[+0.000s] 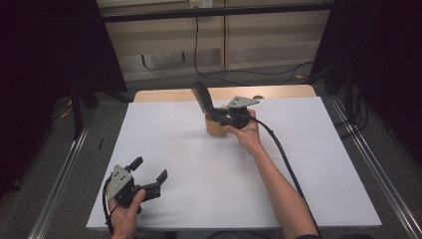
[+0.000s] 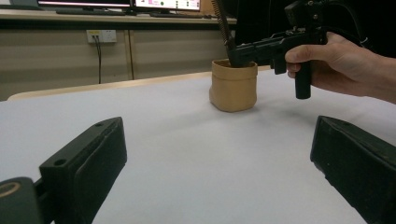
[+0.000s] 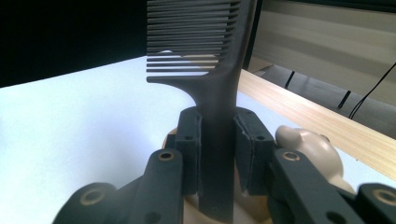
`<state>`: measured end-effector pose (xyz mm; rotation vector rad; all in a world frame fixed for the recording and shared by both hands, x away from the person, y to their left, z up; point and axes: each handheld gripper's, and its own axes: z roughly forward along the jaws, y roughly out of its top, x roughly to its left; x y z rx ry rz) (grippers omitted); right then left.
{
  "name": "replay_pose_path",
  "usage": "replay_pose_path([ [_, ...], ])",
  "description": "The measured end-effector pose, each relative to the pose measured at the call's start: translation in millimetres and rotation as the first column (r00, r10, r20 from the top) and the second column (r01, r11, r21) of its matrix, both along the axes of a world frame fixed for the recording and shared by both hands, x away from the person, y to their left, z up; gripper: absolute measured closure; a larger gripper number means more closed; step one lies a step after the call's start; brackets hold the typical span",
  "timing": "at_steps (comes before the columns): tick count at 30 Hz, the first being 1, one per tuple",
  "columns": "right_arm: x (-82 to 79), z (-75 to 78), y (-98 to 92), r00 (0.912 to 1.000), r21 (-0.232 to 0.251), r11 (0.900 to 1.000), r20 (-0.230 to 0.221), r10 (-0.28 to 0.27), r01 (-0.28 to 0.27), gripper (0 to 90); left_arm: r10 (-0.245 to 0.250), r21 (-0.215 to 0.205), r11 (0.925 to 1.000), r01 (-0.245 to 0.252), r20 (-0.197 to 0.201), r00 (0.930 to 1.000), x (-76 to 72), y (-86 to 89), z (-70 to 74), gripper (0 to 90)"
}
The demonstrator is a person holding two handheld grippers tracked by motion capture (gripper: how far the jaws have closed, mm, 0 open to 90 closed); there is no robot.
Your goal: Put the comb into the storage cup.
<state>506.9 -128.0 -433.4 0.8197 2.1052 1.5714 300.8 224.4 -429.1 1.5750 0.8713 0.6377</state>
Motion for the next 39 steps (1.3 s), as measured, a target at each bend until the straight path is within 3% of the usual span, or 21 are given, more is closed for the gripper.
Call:
replay_pose_path([
  [9,0.9,0.4,1.9,0.9998,-0.001,1.0,-0.015,-0.01,0.01,71.4,0.001,-0.001,1.0,-0.001,0.0,1.0,0.1,0.3,-0.1,3.7],
  [14,2.2,-0.9,2.2,0.9996,0.024,1.0,-0.027,-0.005,0.006,69.9,-0.012,0.016,0.9998,0.012,-0.003,0.9999,0.9,-2.4,-0.8,3.7],
  [17,1.6,-0.7,2.7,0.9993,0.034,0.999,-0.036,-0.012,0.014,62.2,-0.012,0.017,0.9998,0.012,-0.006,0.9999,0.8,-2.7,-1.2,3.7],
  [22,-1.0,1.8,4.2,0.9992,0.042,0.999,-0.037,-0.012,0.013,57.5,-0.014,0.021,0.9997,0.014,-0.004,0.9999,0.1,-3.0,-1.0,3.7],
  [32,-8.2,16.8,3.7,0.9998,0.059,0.998,-0.005,-0.02,0.021,48.8,-0.009,0.014,0.9999,0.009,-0.004,1.0,0.2,-2.3,-1.0,3.7],
  [39,-15.8,26.2,0.4,0.9999,0.067,0.998,0.012,-0.01,0.009,34.7,0.009,0.009,0.9999,-0.009,-0.001,1.0,2.1,-2.5,-1.0,3.4],
])
